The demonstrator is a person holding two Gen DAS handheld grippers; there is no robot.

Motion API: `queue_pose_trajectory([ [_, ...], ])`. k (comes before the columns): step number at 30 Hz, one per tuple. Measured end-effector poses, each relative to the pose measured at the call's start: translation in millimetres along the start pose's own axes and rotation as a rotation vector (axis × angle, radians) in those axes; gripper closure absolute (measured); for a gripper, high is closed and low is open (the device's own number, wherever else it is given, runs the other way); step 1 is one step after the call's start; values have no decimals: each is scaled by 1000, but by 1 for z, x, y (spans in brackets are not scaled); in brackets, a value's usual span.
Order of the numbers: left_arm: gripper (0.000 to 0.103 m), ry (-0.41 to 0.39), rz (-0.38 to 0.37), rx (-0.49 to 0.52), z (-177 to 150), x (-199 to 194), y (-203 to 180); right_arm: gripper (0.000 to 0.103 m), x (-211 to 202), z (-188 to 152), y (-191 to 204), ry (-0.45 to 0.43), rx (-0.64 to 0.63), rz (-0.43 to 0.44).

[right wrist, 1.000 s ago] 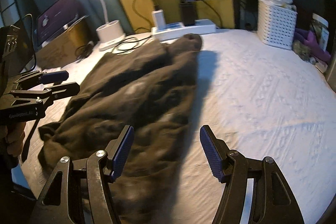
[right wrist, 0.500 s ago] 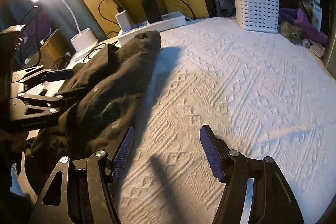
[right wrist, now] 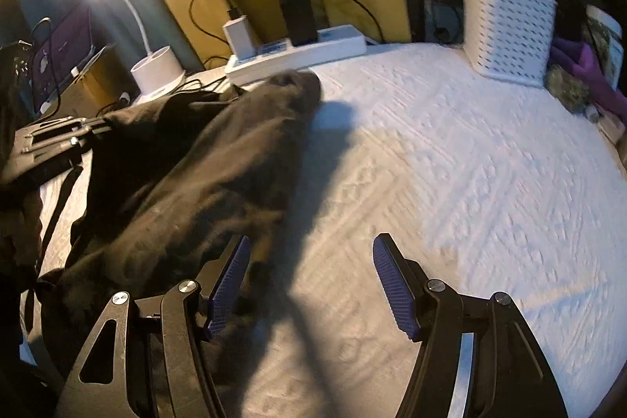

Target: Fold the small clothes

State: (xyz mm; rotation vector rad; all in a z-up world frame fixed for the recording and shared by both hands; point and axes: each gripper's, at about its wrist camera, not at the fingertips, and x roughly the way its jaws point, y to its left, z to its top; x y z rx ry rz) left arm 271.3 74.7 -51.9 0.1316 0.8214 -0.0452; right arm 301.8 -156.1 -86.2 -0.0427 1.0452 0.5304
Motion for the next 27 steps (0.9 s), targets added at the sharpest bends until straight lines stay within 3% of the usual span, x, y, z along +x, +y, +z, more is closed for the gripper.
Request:
queue_pose_trajectory([
  [5, 100, -9, 20, -105, -7, 8, 45, 35, 8, 17, 22, -11, -46, 6],
  [8, 100, 30, 3, -170, -15, 27, 66, 35, 17, 27, 32, -10, -63, 13],
  [13, 99, 114, 12, -226, -29, 47, 85, 35, 37, 32, 44, 24, -70, 15],
  [18, 93, 126, 55, -267, -36, 46, 98, 35, 46, 28, 50, 37, -81, -13],
  [19, 83, 127, 63, -277, -37, 41, 100, 35, 46, 27, 50, 37, -81, -15],
  [20, 65, 123, 63, -282, -37, 37, 102, 35, 44, 27, 50, 38, -82, -19],
  [22, 48, 104, 60, -295, -41, 24, 104, 35, 41, 26, 51, 36, -85, -27],
  [27, 47, 107, -4, -303, -55, -2, 97, 35, 32, 20, 54, 28, -92, -32],
])
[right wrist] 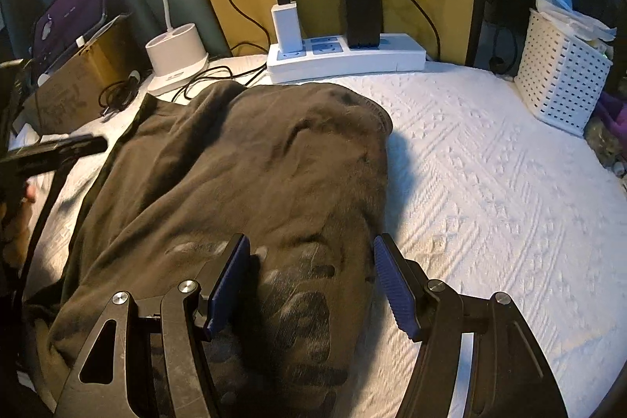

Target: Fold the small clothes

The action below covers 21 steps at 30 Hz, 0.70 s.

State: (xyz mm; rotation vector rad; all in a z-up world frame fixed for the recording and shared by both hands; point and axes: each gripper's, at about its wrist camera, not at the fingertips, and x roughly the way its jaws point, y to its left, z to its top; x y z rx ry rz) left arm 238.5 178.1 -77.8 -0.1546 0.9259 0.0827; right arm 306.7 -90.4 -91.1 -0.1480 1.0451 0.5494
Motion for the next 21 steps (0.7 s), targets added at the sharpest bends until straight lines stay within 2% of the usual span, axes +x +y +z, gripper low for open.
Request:
queue_pose_trajectory([
  [5, 47, 53, -81, 11, -31, -21, -19, 35, -10, -10, 6, -5, 1, 0],
  [13, 47, 141, -75, 32, -76, -32, -33, 35, -33, -32, 13, -23, -3, 0],
  [18, 49, 142, -81, 76, -96, -40, -45, 35, -45, -49, 19, -21, -8, -5],
  [20, 68, 122, -69, 85, -103, -43, -45, 35, -50, -57, 22, -19, -13, -8],
  [21, 74, 116, -60, 80, -105, -45, -43, 35, -52, -61, 24, -16, -16, -11],
])
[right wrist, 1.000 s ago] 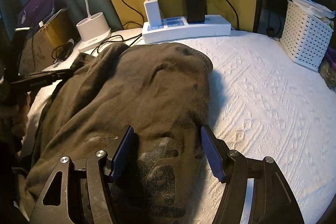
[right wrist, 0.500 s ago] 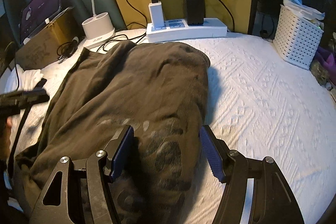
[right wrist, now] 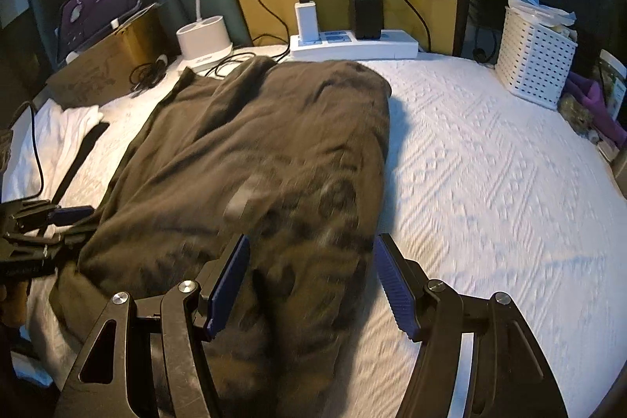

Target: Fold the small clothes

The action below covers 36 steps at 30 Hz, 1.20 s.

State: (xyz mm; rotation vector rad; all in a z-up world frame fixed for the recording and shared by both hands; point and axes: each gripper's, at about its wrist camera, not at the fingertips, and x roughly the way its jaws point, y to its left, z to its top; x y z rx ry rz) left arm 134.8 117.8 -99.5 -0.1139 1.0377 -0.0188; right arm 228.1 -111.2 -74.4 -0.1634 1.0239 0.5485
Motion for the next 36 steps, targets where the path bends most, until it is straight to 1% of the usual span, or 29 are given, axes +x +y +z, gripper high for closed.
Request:
queue_pose_trajectory([
  [1, 87, -2, 2, -11, -3, -2, 3, 35, -2, -3, 1, 3, -3, -3],
  [2, 94, -2, 3, -16, -5, -3, 5, 35, -4, -8, 3, 7, -8, -6],
  [3, 95, -12, 9, -20, -8, -5, 6, 35, -4, -11, 5, 12, -13, -9],
  [4, 99, -18, 16, -22, -12, -8, 6, 35, -5, -16, 7, 19, -18, -17],
  [7, 100, -32, 32, -40, -21, -13, 7, 35, -6, -27, 11, 36, -33, -52],
  [10, 100, -35, 47, -55, -31, -18, 8, 35, -9, -38, 13, 45, -34, -67],
  [13, 100, -38, 59, -59, -41, -23, 7, 27, -14, -51, 15, 43, -42, -86],
  [15, 100, -46, 57, -70, -43, -29, 7, 27, -18, -58, 14, 37, -32, -83],
  [19, 97, -114, 17, -78, -39, -50, -2, 26, -26, -66, 13, 33, -31, -86],
  [21, 88, -152, 1, -45, -33, -57, -13, 26, -29, -70, 14, 31, -35, -89],
  [23, 64, -172, -15, 2, -26, -53, -28, 27, -32, -74, 16, 27, -40, -91],
  [24, 62, -171, -20, 14, -25, -49, -32, 27, -33, -76, 16, 24, -41, -91],
  [27, 62, -129, -48, 45, -21, -31, -45, 27, -37, -82, 16, 17, -41, -88],
  [29, 62, -100, -65, 64, -25, -20, -52, 27, -40, -86, 16, 13, -40, -86],
  [30, 63, -93, -64, 76, -26, -19, -57, 27, -41, -88, 15, 10, -38, -85],
  [31, 68, -89, -59, 88, -30, -18, -60, 27, -43, -91, 15, 5, -35, -84],
  [32, 76, -88, -54, 105, -34, -19, -63, 27, -44, -92, 15, 1, -34, -84],
  [33, 79, -86, -44, 116, -39, -21, -66, 27, -45, -94, 14, -2, -33, -83],
  [34, 87, -82, -34, 122, -43, -23, -68, 27, -46, -95, 14, -4, -32, -82],
  [36, 93, -78, -27, 116, -49, -27, -66, 27, -47, -96, 14, -5, -35, -78],
])
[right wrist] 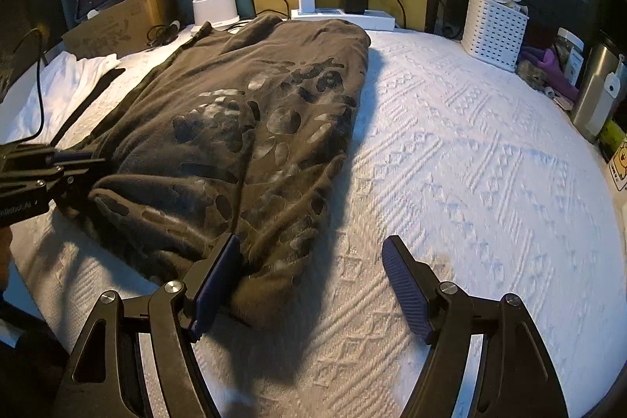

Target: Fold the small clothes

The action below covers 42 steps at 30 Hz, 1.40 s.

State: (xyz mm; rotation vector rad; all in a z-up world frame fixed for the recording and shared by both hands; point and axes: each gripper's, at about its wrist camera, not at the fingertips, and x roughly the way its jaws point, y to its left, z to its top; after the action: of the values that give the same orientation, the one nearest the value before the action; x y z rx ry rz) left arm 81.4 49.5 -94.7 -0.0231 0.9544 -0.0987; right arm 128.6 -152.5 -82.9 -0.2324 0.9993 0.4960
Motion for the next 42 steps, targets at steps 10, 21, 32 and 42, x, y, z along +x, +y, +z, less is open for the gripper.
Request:
queue_pose_trajectory([
  [10, 93, 26, -4, -44, -1, -18, -2, 26, -7, 1, -7, 35, -33, 46],
  [21, 84, -1, -21, -42, 34, -30, 7, 26, -9, 38, -35, -11, 0, 32],
  [32, 61, 5, -31, -87, 65, -26, 22, 26, 13, 76, -54, -26, 15, 44],
  [42, 61, 25, 16, -64, 100, 19, 31, 26, 37, 99, -67, -13, 35, 37],
])
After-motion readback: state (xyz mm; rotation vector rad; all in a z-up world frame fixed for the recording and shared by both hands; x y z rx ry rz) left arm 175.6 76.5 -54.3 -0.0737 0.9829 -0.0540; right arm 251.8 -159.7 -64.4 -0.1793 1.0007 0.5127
